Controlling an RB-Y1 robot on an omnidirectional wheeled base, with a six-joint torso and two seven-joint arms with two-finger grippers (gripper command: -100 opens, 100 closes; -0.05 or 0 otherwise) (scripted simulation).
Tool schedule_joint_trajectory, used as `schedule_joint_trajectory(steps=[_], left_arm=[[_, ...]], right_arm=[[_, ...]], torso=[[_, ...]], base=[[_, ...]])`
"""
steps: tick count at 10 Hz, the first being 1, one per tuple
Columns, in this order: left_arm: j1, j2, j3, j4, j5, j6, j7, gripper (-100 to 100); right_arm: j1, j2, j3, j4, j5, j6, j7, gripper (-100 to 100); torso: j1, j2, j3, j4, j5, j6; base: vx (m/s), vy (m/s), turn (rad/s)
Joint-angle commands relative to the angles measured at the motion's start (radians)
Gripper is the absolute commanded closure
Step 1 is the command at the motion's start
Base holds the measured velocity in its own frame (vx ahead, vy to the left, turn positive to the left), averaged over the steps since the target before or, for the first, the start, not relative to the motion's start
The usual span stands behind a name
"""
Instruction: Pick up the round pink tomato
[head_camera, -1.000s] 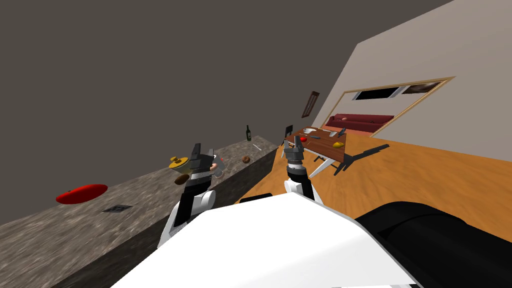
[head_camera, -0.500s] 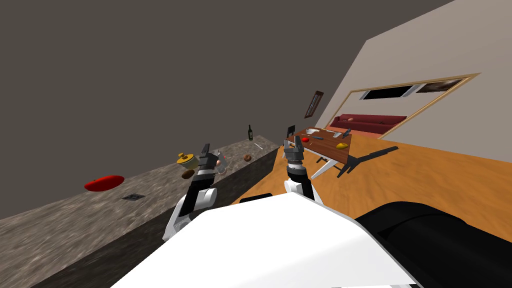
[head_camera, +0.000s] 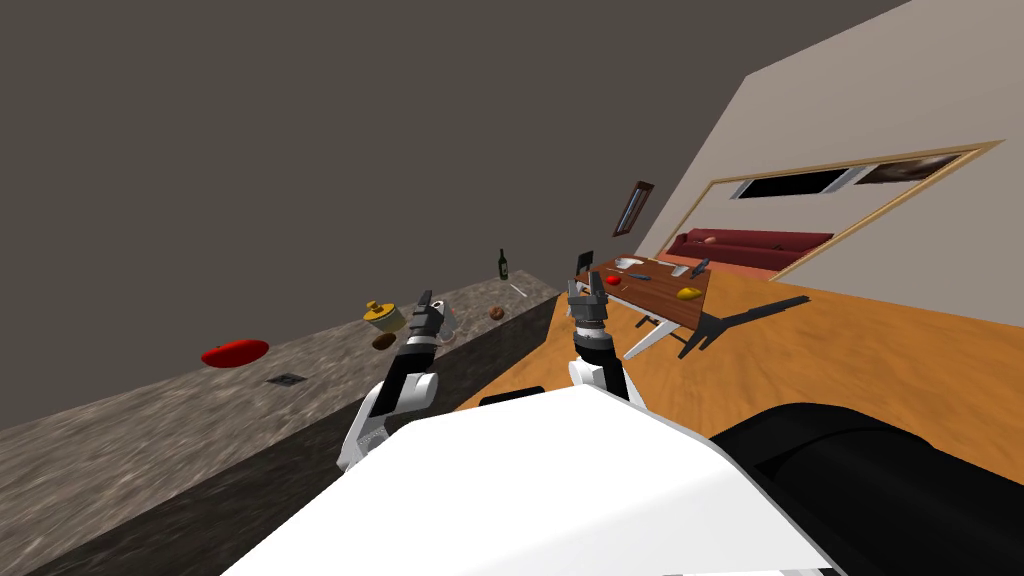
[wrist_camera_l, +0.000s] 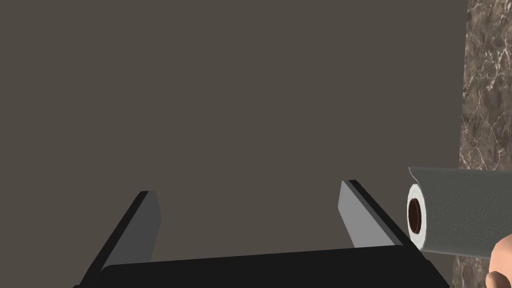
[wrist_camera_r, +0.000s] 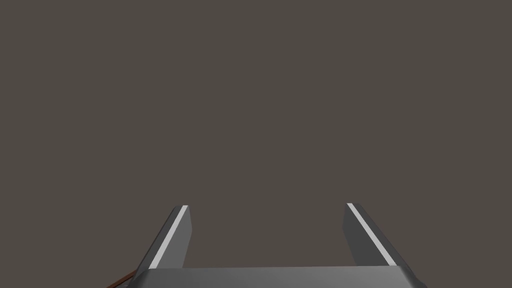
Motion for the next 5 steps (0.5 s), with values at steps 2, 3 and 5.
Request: schedule_joint_trajectory(steps=[2, 3, 5], left_arm=[[-0.018, 0.006, -0.006, 0.014, -0.003, 0.057, 0.0, -100], [-0.033, 0.01, -0.012, 0.026, -0.006, 0.095, 0.0, -100], [-0.048, 0.012, -0.018, 0.039, -0.009, 0.138, -0.001, -100]], right_arm=[[0.0, 0.0, 0.0, 0.0, 0.0, 0.0, 0.0, 0], [0.0, 0.0, 0.0, 0.0, 0.0, 0.0, 0.0, 0], [0.0, 0.0, 0.0, 0.0, 0.0, 0.0, 0.0, 0]], torso=[[0.0, 0.0, 0.0, 0.0, 0.0, 0.0], [0.0, -0.001, 0.0, 0.0, 0.0, 0.0], [0.0, -0.001, 0.0, 0.0, 0.0, 0.0]], base=[[-0.026, -0.012, 0.028], [-0.027, -0.01, 0.029], [-0.026, -0.012, 0.017]])
